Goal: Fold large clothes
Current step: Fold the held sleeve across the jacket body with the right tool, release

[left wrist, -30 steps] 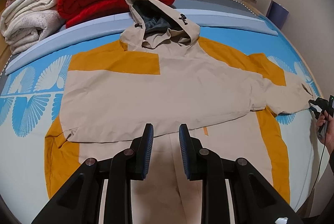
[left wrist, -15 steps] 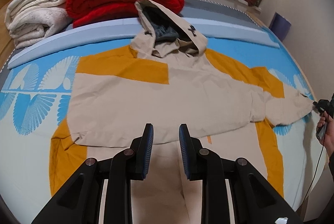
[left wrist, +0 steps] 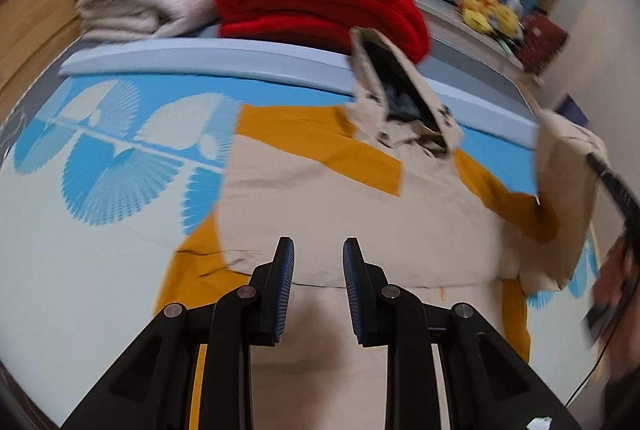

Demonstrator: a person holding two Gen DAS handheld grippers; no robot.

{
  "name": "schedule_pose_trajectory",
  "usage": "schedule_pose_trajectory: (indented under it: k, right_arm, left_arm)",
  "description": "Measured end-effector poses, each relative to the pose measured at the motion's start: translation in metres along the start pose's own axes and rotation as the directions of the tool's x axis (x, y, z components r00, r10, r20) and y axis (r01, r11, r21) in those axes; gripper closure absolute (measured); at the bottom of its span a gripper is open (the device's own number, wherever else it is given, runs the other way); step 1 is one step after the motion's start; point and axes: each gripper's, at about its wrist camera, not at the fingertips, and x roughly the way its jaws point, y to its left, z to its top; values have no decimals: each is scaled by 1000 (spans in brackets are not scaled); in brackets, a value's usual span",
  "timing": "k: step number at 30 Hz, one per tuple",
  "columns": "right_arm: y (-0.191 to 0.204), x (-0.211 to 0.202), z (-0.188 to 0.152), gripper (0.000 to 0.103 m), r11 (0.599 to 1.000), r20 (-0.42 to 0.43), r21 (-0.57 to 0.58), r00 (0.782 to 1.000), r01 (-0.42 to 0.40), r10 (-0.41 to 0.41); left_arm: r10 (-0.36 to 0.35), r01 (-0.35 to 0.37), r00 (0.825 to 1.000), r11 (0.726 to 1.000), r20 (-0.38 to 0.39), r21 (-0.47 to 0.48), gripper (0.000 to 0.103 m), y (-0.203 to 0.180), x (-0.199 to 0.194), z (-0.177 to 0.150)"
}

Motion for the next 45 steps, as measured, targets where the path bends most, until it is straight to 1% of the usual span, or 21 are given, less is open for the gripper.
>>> schedule_pose_trajectory:
  k: [1,2,3,5,6,7,8,9,11,13,15,18,20,23,28,31,35,38,40,42,45]
  right_arm:
    - [35,6,-8,100,998,-19,-21,998,-64,64]
    - [80,17,-20,100,989,-64,-36,987,-147,144]
    - [111,26,-34,99,979,-106,-48,976,-196,190]
    - [160,46,-65,95,954,-218,-83,940,-287,263]
    - [185,60,-82,94,937,-316,-106,905,-332,285]
    - [198,67,-94,94,934,-364,-125,892,-334,270]
    - [208,68,-103,94,935,-384,-144,889,-325,250]
    - [212,62,-105,94,933,-380,-146,890,-328,253]
    - [207,43,-97,93,937,-349,-139,901,-320,256]
    - [197,20,-77,91,947,-288,-147,928,-285,234]
    - [180,-14,-58,87,959,-224,-156,954,-235,197]
    - [161,-72,-29,85,972,-142,-181,982,-151,126]
    - [149,-108,-14,83,978,-77,-187,994,-88,75]
    - [127,-173,-3,77,985,-5,-174,1000,-19,18]
    - [110,-265,19,72,988,87,-148,996,40,-27]
    - [106,-317,40,72,996,135,-86,991,27,-15]
    - [109,-371,64,71,999,199,-29,980,18,-12]
    - [116,-418,84,70,1000,245,-5,969,-22,23]
    - [123,-449,97,69,998,291,-45,955,-41,52]
    - [131,-476,106,64,993,332,-120,942,-4,44]
    - [132,-508,113,63,978,368,-196,930,77,0]
  left_arm:
    - [1,-1,1000,1000,-7,-21,81,11,-1,3]
    - [5,-6,1000,999,-16,-31,81,19,0,5]
    - [11,-11,1000,999,-23,-41,81,26,0,7]
    - [1,-4,999,997,-37,-79,81,44,1,10]
    - [-11,6,999,995,-53,-97,81,52,2,12]
    - [-23,16,998,993,-62,-116,81,59,3,13]
    - [-35,26,997,990,-68,-137,81,65,3,13]
    - [-45,33,996,987,-73,-159,81,70,3,14]
    - [-59,42,995,982,-84,-185,81,79,5,16]
    - [-58,41,994,982,-90,-183,81,81,5,17]
    - [-48,31,995,984,-92,-175,81,83,5,17]
    - [-56,39,994,982,-90,-183,81,85,4,18]
    - [-66,50,995,982,-81,-182,81,83,1,19]
    - [-66,53,995,983,-69,-175,81,81,-4,19]
    - [-61,50,996,985,-67,-162,81,78,-9,12]
    - [-54,42,996,986,-66,-160,81,78,-12,8]
    - [-42,33,997,990,-63,-140,81,82,-17,5]
    - [-29,21,998,989,-56,-148,81,90,-19,7]
    - [-25,16,998,988,-57,-155,81,95,-18,8]
    - [-31,22,998,988,-60,-155,81,97,-17,11]
    - [-42,34,998,990,-53,-139,81,95,-19,14]
